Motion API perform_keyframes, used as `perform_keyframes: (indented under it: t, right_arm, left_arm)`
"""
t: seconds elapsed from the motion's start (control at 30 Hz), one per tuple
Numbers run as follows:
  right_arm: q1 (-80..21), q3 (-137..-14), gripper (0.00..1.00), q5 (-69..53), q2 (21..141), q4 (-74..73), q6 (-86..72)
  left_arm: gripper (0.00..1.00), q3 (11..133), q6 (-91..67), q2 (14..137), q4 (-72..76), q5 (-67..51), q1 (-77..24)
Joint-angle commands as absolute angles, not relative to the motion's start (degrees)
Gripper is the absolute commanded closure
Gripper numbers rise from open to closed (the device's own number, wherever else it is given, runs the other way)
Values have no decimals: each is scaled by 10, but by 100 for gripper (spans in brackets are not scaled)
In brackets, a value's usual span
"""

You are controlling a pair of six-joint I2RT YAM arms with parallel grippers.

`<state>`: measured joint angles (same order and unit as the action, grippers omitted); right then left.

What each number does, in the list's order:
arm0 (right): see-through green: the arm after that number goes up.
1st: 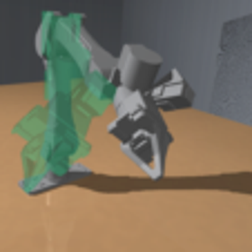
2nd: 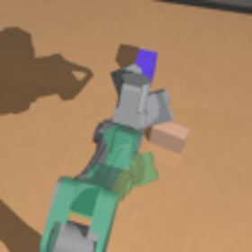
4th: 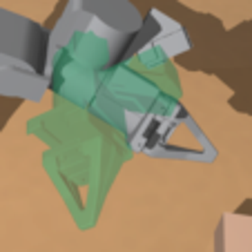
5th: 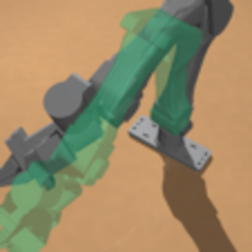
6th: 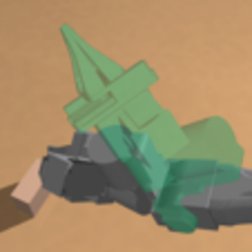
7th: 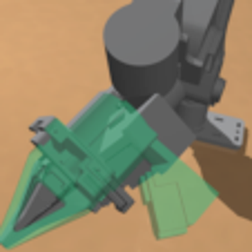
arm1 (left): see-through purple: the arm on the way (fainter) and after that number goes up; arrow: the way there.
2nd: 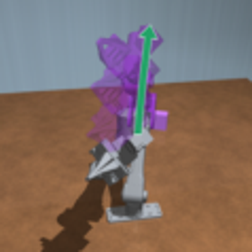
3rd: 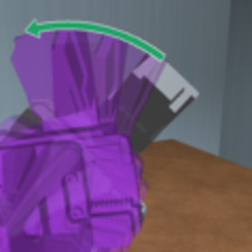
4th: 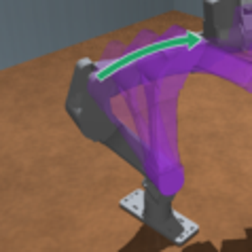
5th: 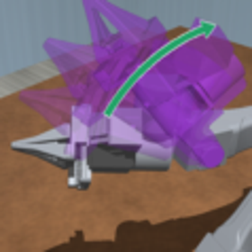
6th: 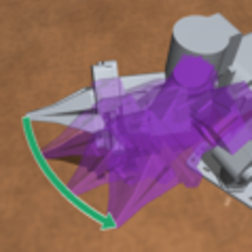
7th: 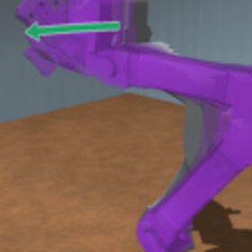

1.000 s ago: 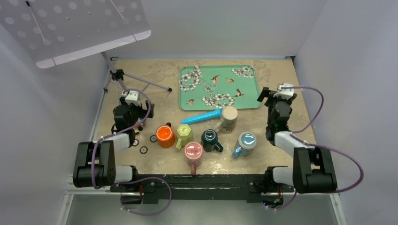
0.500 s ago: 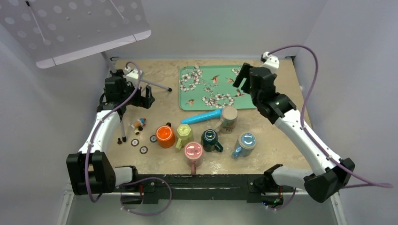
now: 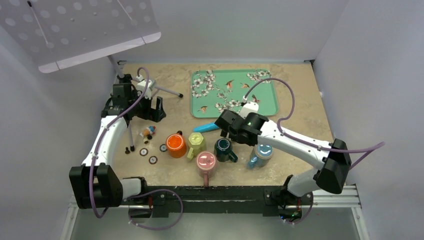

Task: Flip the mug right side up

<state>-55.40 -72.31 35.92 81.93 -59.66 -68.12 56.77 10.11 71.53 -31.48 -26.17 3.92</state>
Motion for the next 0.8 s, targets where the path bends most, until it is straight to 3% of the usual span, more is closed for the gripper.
perform_keyframes:
  t: [0.0, 0.17, 0.37, 0.53, 0.67, 0.77]
  right_arm:
    - [-570, -694, 15, 360, 829, -575, -781]
    - [-562, -700, 25, 419, 854, -569, -799]
    - [-548, -685, 27, 420, 858, -540, -779]
    - [-548, -668, 23, 414, 828, -489, -723]
    - [-537, -659, 8, 405, 788, -408, -608]
    - [-493, -635, 3, 382, 721, -356, -536]
  left_arm:
    - [3, 582, 102, 698, -316, -265, 32]
    - [4, 580, 98, 694, -318, -278, 29]
    - [4, 580, 104, 688, -327, -284, 27]
    - [3, 570, 112, 688, -320, -284, 27]
    - [0, 554, 70, 688, -278, -239, 26]
    - [0, 547, 8, 694, -258, -176, 27]
